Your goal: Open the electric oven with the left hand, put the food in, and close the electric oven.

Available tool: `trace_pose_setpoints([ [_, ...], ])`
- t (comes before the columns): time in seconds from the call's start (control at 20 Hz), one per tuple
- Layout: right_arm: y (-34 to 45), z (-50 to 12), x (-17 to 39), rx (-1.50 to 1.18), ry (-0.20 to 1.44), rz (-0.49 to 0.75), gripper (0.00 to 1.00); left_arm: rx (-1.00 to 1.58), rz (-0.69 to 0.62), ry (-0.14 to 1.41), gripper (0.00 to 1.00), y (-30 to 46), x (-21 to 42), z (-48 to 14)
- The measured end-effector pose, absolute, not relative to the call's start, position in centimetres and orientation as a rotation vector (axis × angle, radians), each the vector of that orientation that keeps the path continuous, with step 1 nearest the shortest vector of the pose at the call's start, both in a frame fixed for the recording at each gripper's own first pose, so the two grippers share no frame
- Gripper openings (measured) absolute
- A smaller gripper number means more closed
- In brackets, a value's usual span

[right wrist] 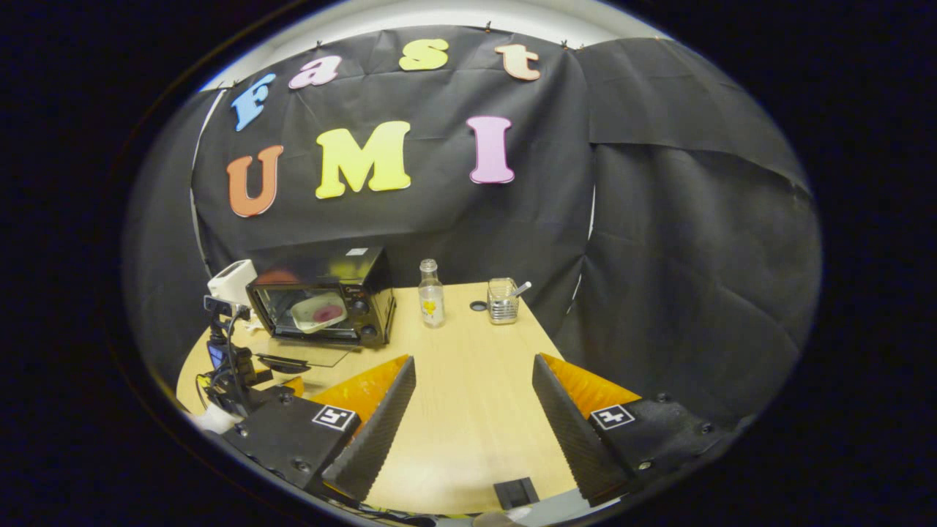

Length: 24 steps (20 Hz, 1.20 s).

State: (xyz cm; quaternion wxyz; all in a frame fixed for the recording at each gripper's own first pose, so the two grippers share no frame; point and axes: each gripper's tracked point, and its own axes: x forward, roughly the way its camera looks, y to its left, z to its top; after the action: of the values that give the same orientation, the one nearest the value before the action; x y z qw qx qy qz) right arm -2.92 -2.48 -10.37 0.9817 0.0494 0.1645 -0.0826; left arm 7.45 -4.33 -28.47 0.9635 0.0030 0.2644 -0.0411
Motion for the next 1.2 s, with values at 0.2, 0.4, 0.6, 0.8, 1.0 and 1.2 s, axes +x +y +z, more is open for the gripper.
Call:
trace_pose_setpoints([
  [0.2, -2.7, -10.5, -3.1, 0.145, 0.311, -0.186, 1.0, 0.039, -0.089, 0.495, 0.98, -3.8, 9.1, -25.7],
  [0.4, -3.4, -11.3, -3.4, 0.181, 0.316, -0.21, 1.0, 0.049, -0.106, 0.459, 0.97, -3.9, 10.7, -23.0],
  [0.6, -3.9, -12.1, -4.1, 0.211, 0.332, -0.231, 1.0, 0.039, -0.103, 0.434, 0.98, -4.1, 12.5, -21.1],
  [0.8, -4.6, -12.1, -4.5, 0.222, 0.34, -0.247, 1.0, 0.048, -0.111, 0.399, 0.98, -4.5, 15.0, -19.5],
  [1.0, -5.1, -11.6, -4.6, 0.222, 0.334, -0.262, 1.0, 0.043, -0.123, 0.369, 0.97, -4.9, 16.6, -18.3],
  [1.2, -4.9, -11.6, -4.4, 0.205, 0.339, -0.254, 1.0, 0.027, -0.14, 0.378, 0.98, -5.9, 16.2, -18.6],
])
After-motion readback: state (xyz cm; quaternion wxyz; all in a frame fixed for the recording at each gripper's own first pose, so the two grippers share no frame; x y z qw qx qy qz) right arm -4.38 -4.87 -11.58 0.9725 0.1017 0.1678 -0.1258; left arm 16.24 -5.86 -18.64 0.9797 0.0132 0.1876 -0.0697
